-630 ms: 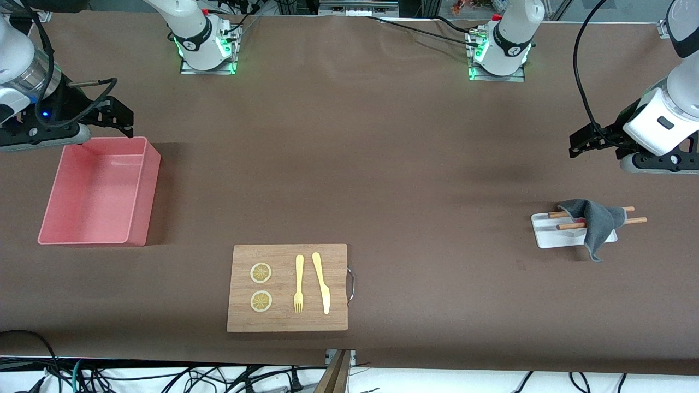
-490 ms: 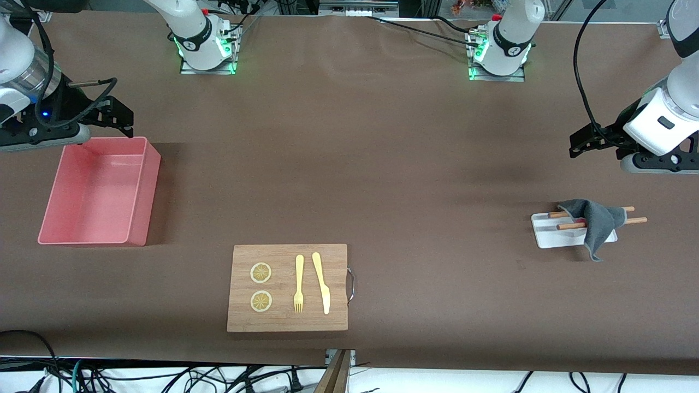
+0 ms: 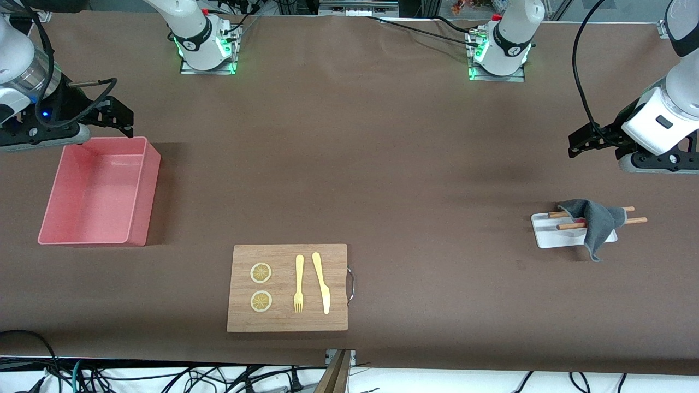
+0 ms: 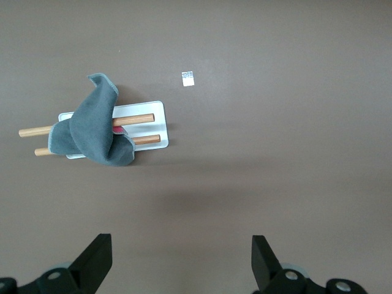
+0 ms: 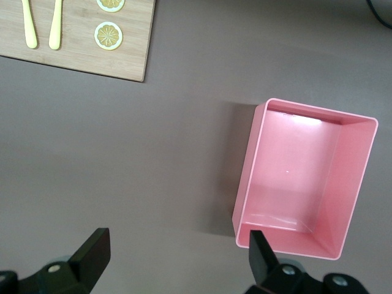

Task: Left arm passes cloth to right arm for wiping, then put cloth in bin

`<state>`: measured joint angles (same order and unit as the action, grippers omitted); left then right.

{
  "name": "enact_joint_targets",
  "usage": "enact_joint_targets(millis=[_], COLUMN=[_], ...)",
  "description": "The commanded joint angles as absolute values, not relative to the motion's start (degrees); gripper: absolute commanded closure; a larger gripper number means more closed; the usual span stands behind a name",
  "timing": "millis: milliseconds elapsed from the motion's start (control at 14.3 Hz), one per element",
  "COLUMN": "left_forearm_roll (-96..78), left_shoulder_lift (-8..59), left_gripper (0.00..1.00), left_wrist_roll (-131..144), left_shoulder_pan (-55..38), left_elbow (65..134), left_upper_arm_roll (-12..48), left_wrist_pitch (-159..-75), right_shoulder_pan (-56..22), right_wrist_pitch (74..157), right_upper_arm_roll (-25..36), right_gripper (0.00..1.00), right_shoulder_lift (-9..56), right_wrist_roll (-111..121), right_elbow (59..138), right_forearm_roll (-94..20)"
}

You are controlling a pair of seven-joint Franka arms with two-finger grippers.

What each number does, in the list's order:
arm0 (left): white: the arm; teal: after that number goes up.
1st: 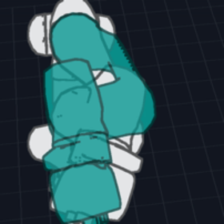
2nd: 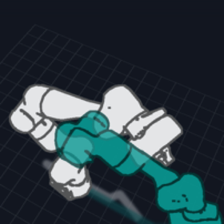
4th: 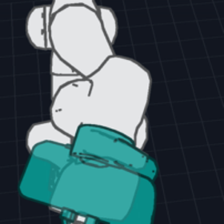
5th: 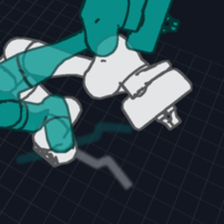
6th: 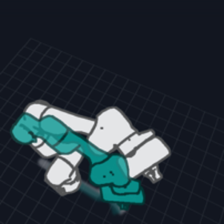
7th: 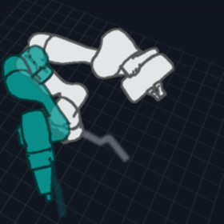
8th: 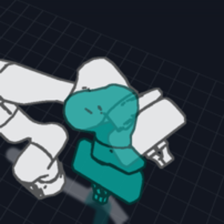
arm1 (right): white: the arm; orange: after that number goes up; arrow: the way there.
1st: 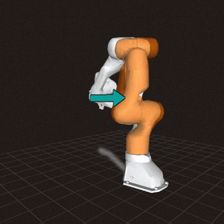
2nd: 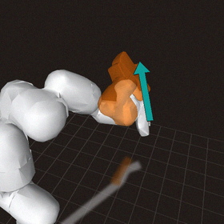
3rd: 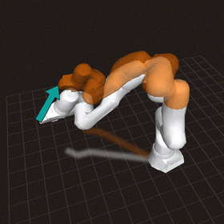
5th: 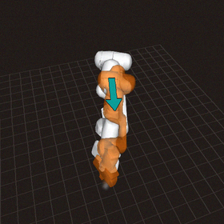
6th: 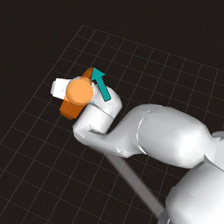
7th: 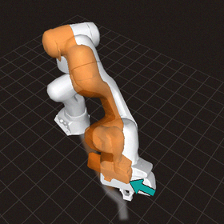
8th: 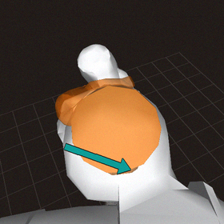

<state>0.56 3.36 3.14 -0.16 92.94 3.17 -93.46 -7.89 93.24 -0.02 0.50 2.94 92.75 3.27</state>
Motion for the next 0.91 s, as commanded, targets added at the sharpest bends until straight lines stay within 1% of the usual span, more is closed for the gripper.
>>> enact_joint_targets(millis=[0, 490, 840], left_forearm_roll=[2.3, 2.3, 1.9], left_shoulder_lift=[4.3, 5.1, 8.6], left_gripper=[0.00, 0.00, 0.00], left_wrist_roll=[2.4, 2.8, 2.3], left_shoulder_pan=[-0.3, 0.1, 0.2], left_elbow=[91.1, 92.0, 90.9], left_upper_arm_roll=[3.0, 3.1, 2.6], left_wrist_pitch=[-92.3, -92.1, -92.2], right_shoulder_pan=[-7.5, -7.5, -7.5], right_wrist_pitch=[92.3, 92.3, 92.3], right_upper_arm_roll=[-0.4, -0.4, -0.4], right_gripper=[0.00, 0.00, 0.00], right_shoulder_lift=[1.1, 1.1, 1.1], right_wrist_roll=[3.4, 3.4, 3.4], right_elbow=[91.3, 91.3, 91.3], right_forearm_roll=[3.6, 3.6, 3.6])
